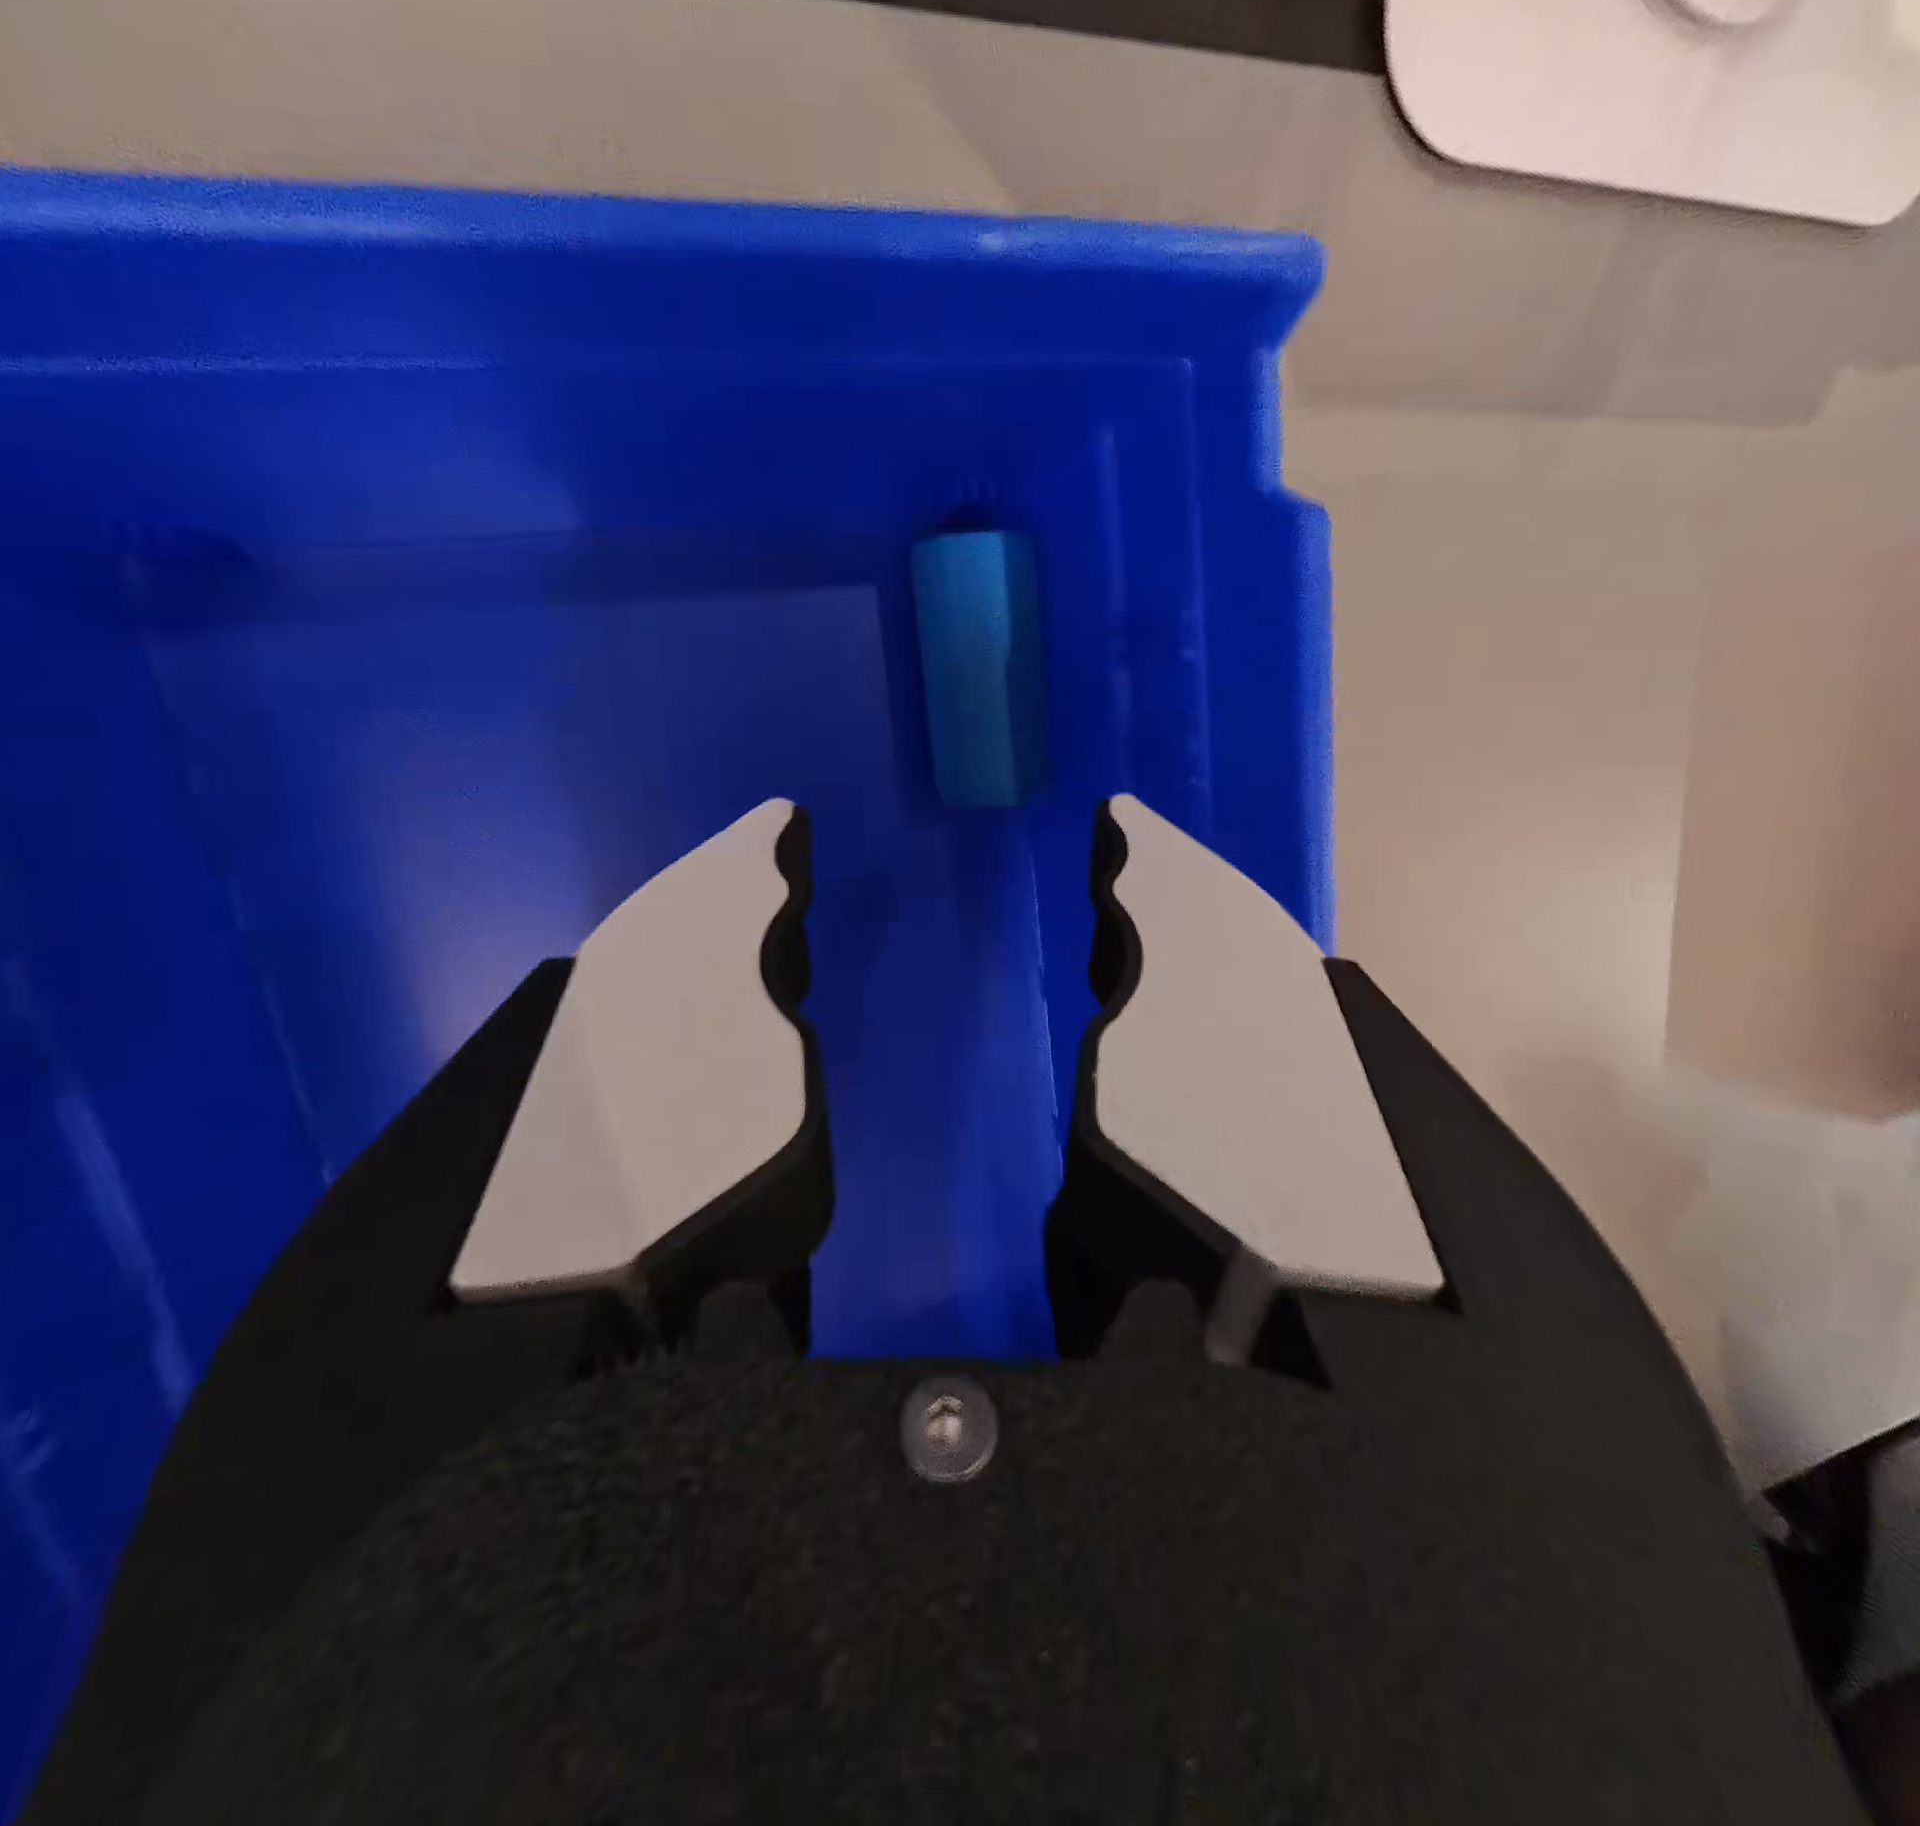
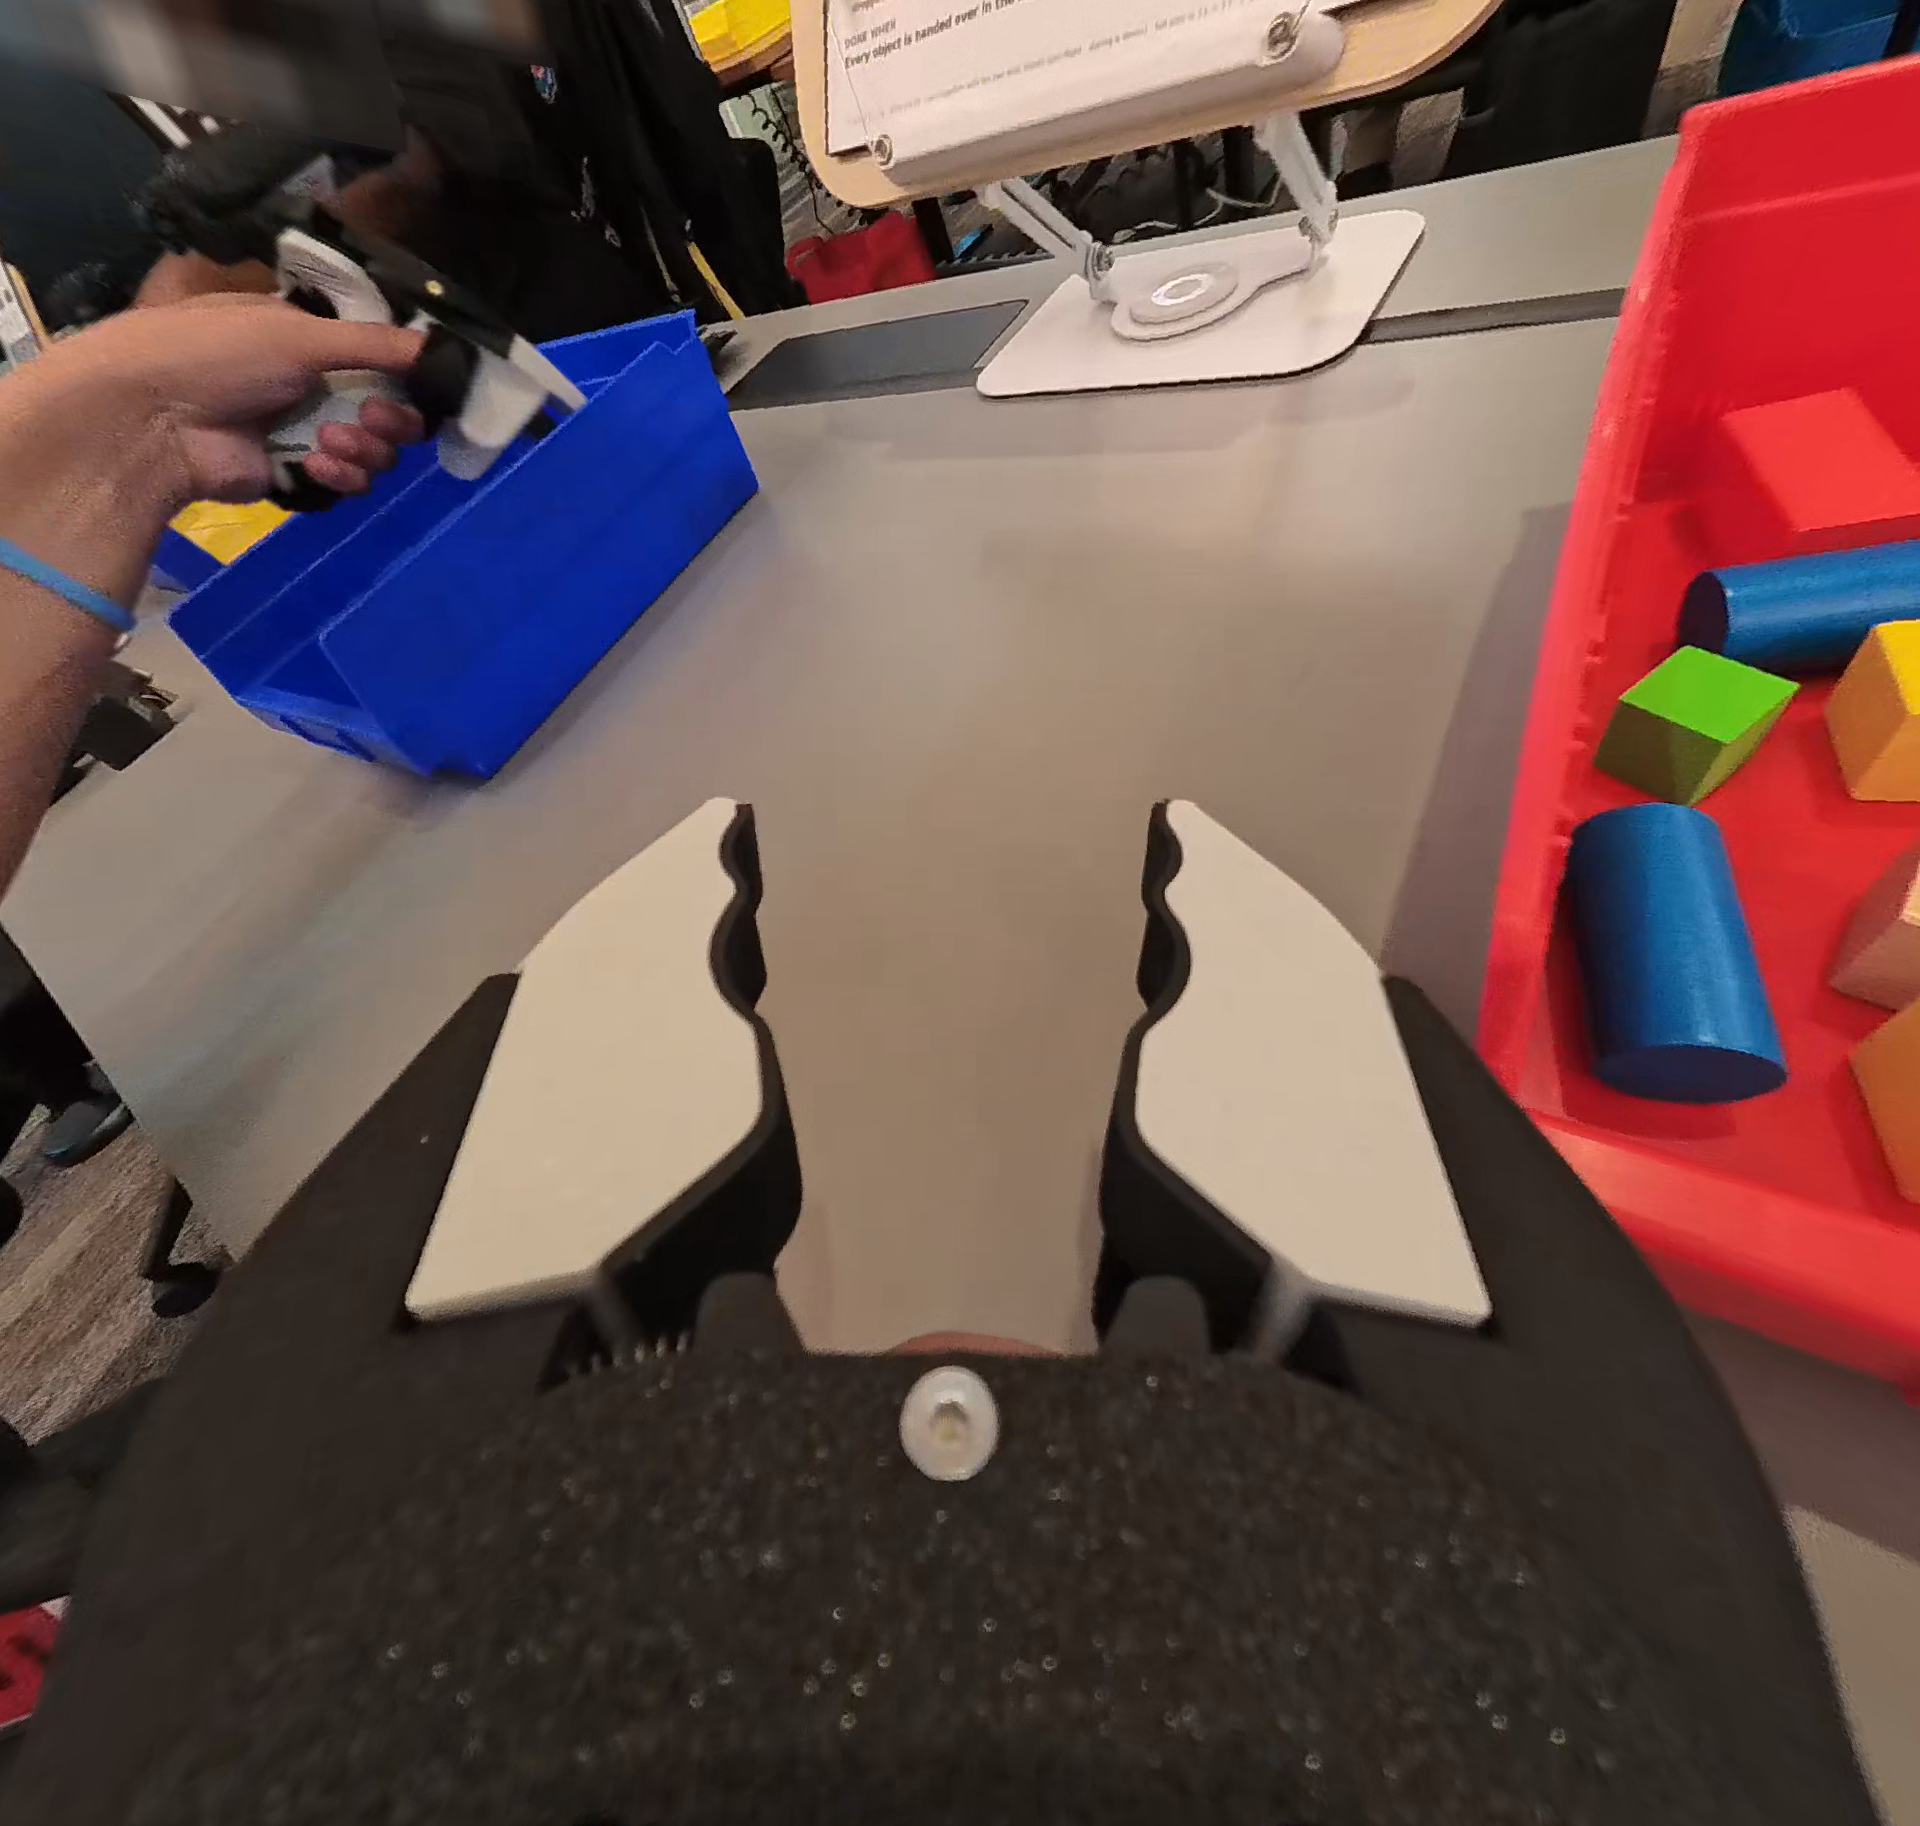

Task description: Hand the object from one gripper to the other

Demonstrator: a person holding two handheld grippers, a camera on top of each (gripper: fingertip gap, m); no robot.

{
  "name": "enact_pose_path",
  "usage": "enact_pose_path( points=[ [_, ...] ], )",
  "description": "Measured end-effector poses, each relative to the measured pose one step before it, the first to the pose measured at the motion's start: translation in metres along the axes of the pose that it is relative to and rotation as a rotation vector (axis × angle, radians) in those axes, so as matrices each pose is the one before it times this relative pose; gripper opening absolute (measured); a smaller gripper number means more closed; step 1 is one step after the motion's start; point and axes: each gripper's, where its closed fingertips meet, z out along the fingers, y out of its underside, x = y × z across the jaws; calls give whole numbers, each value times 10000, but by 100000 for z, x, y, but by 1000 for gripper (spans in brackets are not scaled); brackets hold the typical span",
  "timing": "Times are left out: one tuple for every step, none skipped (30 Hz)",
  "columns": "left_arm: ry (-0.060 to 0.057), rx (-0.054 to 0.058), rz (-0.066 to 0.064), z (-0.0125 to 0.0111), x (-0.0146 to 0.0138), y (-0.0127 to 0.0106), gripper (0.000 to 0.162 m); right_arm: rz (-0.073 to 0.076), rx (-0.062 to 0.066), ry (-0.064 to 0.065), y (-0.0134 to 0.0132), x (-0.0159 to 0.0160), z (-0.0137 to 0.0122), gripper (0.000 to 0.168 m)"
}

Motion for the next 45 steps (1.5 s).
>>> enact_pose_path(
  points=[
    [75,-325,-87,870,-67,-156,51,-9,28,67,-60,210,-269,71],
    [48,-331,-82,804,-76,-12,51,9,-10,37,-2,174,-238,71],
    [8,-268,-24,726,-63,18,52,36,-35,18,63,156,-214,71],
    [-15,-197,34,624,-20,9,52,44,-10,20,45,164,-181,71],
    [-17,-125,35,526,18,-31,53,42,-14,16,67,160,-140,71],
    [-18,-111,14,475,38,7,53,47,-41,12,117,138,-91,71],
    [-49,-119,41,441,-16,38,51,51,-47,8,141,132,-19,71],
    [-112,-95,57,429,-146,18,49,55,-59,-6,144,87,31,71],
    [-35,-83,2,394,-135,15,49,59,-58,-34,123,12,91,71],
    [55,-108,-65,349,-72,72,49,58,-41,-66,86,-82,136,71],
    [-3,-170,33,359,-140,192,49,46,-39,-89,60,-154,163,70],
    [-46,-52,144,219,-103,92,43,18,-53,-88,54,-196,196,70],
    [-63,3,205,54,-42,54,34,-21,-76,-50,84,-180,190,70],
    [-24,-19,231,-23,5,89,33,-63,-78,-17,79,-158,202,70],
    [14,-47,189,-34,7,130,33,-76,-60,-10,75,-144,193,70],
    [-40,61,131,-118,-167,11,33,-56,-50,-17,64,-146,196,70],
    [-54,225,21,-289,-355,-106,32,-28,-57,-28,89,-134,185,70],
    [83,268,-70,-461,-327,-53,32,-12,-65,-23,83,-90,167,70],
    [289,300,-98,-599,-145,28,32,-10,-50,0,46,-39,138,70],
    [441,332,-102,-726,10,160,32,-13,-32,-7,-7,-34,94,70],
    [525,373,-123,-866,77,280,32,-40,-23,-20,-58,-42,69,69],
    [625,427,-145,-1004,217,335,32,-92,-29,22,-93,71,33,69],
    [800,547,-55,-1154,561,274,32,-128,-7,89,-147,214,23,69],
    [1065,615,-43,-1272,1090,215,32,-133,49,79,-245,243,35,69],
    [1443,577,-212,-1294,1725,205,32,-140,88,-42,-331,98,90,68],
    [1786,471,-311,-1241,2399,224,31,-187,138,-181,-436,-87,153,67],
    [1755,346,-237,-969,2700,286,32,-308,262,-252,-634,-223,189,66],
    [1371,266,-81,-491,2538,368,32,-492,427,-258,-852,-294,279,65],
    [971,129,-35,114,2193,539,32,-649,369,-277,-780,-397,435,66],
    [682,-67,-77,713,1836,826,32,-724,147,-301,-543,-457,658,68],
    [473,-165,-82,1221,1527,1000,32,-762,-64,-296,-295,-464,841,71],
    [375,-180,-70,1587,1310,1022,32,-768,-111,-294,-255,-455,978,73],
    [368,-106,-94,1844,1133,904,32,-672,-96,-350,-275,-497,1085,75],
    [398,-26,-200,2024,907,765,32,-486,-54,-330,-364,-407,1101,76],
    [353,-59,-319,2157,545,797,32,-311,178,-280,-668,-236,990,75],
    [186,-136,-324,2224,57,884,32,-113,382,-310,-936,-197,900,75],
    [20,-237,-266,2204,-323,987,32,59,428,-389,-1036,-245,788,77],
    [8,-293,-209,2085,-400,1001,32,80,378,-244,-982,-12,683,79],
    [43,-271,-185,1883,-377,888,32,-35,341,-91,-923,164,528,82],
    [50,-294,-178,1635,-421,791,32,-155,308,-119,-864,51,387,84],
    [54,-284,-137,1382,-447,642,32,-166,163,-141,-614,-44,288,84],
    [68,-166,-198,1105,-408,439,32,-151,20,-15,-327,95,165,84],
    [92,-127,-248,868,-318,356,32,-135,95,24,-285,73,45,86],
    [98,-173,-157,714,-186,361,32,-49,95,-60,-159,-95,-36,86],
    [54,-131,-55,565,-156,258,32,16,-4,-40,65,-87,-64,85]
  ],
)
